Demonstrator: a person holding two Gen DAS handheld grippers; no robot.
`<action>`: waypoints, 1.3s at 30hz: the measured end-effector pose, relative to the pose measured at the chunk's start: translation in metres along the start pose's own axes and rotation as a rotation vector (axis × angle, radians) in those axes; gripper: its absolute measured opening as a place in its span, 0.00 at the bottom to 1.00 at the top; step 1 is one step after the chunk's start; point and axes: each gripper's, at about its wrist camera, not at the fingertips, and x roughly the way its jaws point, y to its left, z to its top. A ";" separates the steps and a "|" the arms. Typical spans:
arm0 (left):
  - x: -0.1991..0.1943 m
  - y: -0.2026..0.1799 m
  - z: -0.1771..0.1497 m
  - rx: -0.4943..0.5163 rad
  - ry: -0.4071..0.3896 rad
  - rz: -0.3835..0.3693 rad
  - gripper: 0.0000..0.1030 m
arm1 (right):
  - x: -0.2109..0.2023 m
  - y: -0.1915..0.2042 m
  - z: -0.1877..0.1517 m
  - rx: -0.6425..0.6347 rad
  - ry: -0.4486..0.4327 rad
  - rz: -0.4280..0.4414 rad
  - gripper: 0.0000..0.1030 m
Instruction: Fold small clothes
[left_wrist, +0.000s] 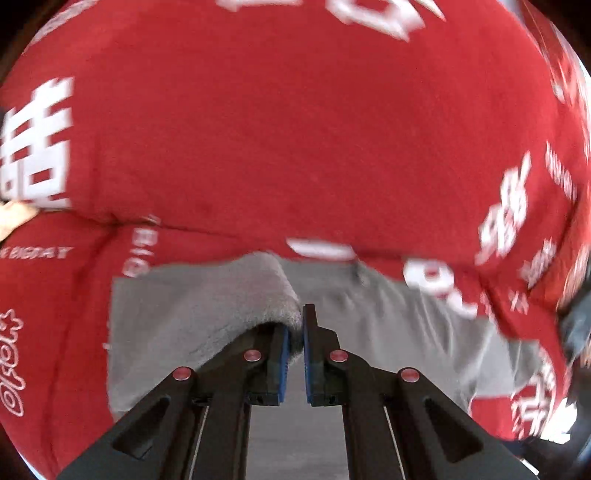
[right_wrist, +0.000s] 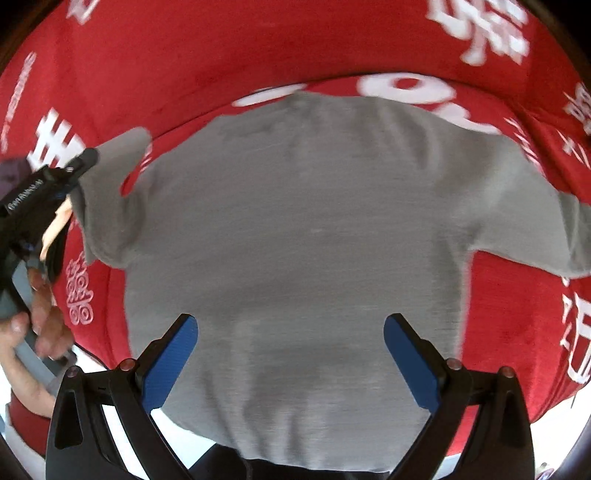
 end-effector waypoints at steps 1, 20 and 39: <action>0.012 -0.010 -0.007 0.023 0.038 0.018 0.07 | -0.001 -0.012 -0.001 0.022 -0.002 -0.001 0.98; -0.025 0.123 -0.052 -0.083 0.173 0.260 0.91 | 0.009 0.042 0.033 -0.238 -0.051 -0.029 0.98; 0.013 0.204 -0.082 -0.255 0.275 0.203 0.91 | 0.091 0.155 0.066 -0.550 -0.094 0.064 0.13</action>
